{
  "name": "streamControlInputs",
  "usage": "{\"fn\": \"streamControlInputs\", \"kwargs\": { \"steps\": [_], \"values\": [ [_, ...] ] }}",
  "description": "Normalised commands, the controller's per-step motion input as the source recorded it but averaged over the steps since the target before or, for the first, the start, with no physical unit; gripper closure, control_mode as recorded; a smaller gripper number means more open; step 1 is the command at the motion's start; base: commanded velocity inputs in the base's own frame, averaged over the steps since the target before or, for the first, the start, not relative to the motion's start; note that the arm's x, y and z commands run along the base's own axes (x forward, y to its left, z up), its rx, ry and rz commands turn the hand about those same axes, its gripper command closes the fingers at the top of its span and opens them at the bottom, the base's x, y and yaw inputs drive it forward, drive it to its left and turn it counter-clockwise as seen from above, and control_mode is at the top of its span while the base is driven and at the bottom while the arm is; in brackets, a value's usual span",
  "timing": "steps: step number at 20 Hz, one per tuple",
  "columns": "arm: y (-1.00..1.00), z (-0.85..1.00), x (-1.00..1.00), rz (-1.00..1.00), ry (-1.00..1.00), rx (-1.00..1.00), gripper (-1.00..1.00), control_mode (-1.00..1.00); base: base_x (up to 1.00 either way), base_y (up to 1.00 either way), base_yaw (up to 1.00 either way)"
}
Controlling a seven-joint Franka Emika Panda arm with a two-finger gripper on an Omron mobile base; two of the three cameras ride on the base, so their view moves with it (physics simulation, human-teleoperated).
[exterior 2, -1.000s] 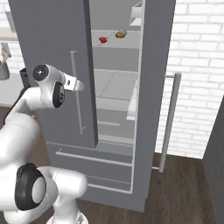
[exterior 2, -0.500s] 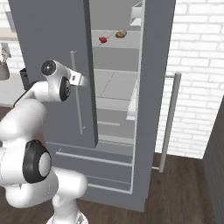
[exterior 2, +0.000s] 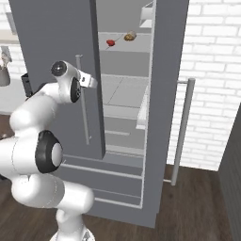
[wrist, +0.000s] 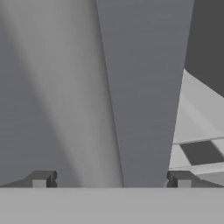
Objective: Take the strawberry from the fridge and place it on top of the pancake, located on the dining counter.
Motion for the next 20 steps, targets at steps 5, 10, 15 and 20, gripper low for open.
{"fn": "streamControlInputs", "kwargs": {
  "steps": [5, 10, 15, 20],
  "values": [
    [0.14, 0.00, 0.43, 0.00, 0.00, 0.00, -1.00, -1.00, 0.00, 0.00, 0.00],
    [0.21, -0.08, 0.43, 0.00, 0.00, 0.00, -1.00, -1.00, 0.00, 0.00, 0.00],
    [0.35, -0.08, 0.53, 0.00, 0.00, 0.00, 1.00, -1.00, 0.00, 0.00, 0.00],
    [0.27, -0.04, 0.27, 0.00, 0.00, 0.00, 1.00, -1.00, 0.00, 0.00, 0.00]
  ]
}}
